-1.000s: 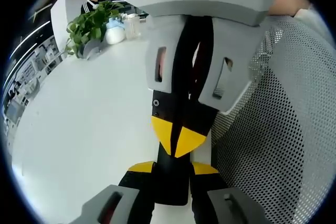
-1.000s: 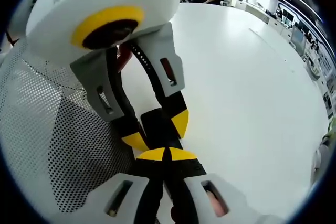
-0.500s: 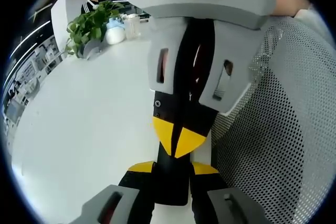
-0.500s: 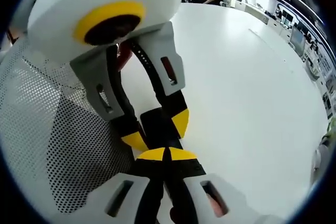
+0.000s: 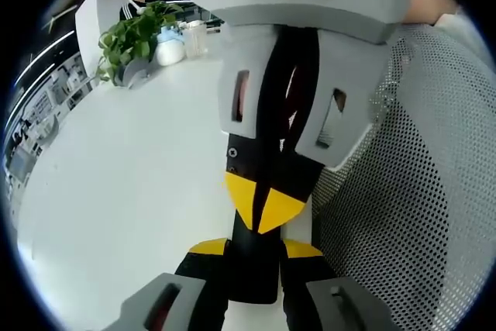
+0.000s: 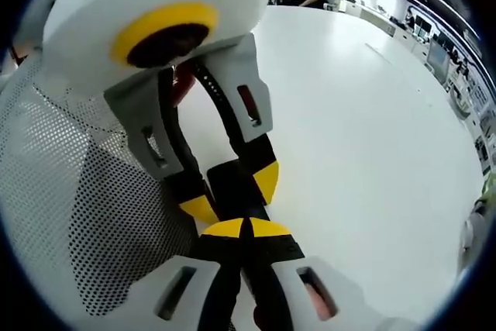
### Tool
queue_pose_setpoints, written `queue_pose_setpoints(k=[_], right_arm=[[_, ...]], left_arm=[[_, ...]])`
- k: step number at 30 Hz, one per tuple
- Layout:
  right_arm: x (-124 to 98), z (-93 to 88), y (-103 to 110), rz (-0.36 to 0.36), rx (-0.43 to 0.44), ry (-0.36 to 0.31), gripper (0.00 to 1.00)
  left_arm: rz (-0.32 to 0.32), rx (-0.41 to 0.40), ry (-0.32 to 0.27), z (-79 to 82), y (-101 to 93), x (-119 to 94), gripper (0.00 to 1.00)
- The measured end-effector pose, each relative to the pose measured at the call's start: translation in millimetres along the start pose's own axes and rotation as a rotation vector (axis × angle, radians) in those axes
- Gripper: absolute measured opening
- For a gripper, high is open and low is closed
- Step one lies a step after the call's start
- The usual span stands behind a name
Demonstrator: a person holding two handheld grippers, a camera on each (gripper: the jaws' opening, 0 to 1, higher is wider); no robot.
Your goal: Press the specified remote control buttons in sequence, fully releasing each button before pressing the next.
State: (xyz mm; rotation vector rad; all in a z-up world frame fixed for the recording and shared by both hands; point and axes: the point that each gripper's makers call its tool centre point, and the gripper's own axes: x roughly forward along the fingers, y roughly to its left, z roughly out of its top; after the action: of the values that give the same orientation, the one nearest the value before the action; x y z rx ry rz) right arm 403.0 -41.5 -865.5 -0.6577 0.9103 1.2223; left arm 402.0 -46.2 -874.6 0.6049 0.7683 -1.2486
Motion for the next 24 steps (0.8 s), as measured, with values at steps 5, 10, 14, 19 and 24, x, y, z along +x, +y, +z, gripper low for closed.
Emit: queue_pose_setpoints(k=[5, 10, 14, 19, 24], right_arm=[[-1.5, -0.7, -1.3, 0.017, 0.064, -0.005, 0.0], [-5.9, -3.1, -5.7, -0.009, 0.058, 0.001, 0.0], [-14.7, 3.4, -10.7, -0.014, 0.106, -0.043, 0.0], [-30.6, 16.1, -16.2, -0.014, 0.162, -0.118, 0.0], [-58.6, 34.2, -23.3, -0.033, 0.212, -0.228, 0.0]], left_arm=[[0.001, 0.0, 0.0, 0.1, -0.4, -0.4, 0.25], [0.001, -0.001, 0.0, 0.3, -0.8, -0.7, 0.25], [0.001, 0.0, 0.0, 0.2, -0.8, -0.8, 0.25], [0.003, 0.0, 0.003, 0.2, -0.5, -0.5, 0.25], [0.002, -0.001, 0.002, 0.3, -0.7, -0.6, 0.25]])
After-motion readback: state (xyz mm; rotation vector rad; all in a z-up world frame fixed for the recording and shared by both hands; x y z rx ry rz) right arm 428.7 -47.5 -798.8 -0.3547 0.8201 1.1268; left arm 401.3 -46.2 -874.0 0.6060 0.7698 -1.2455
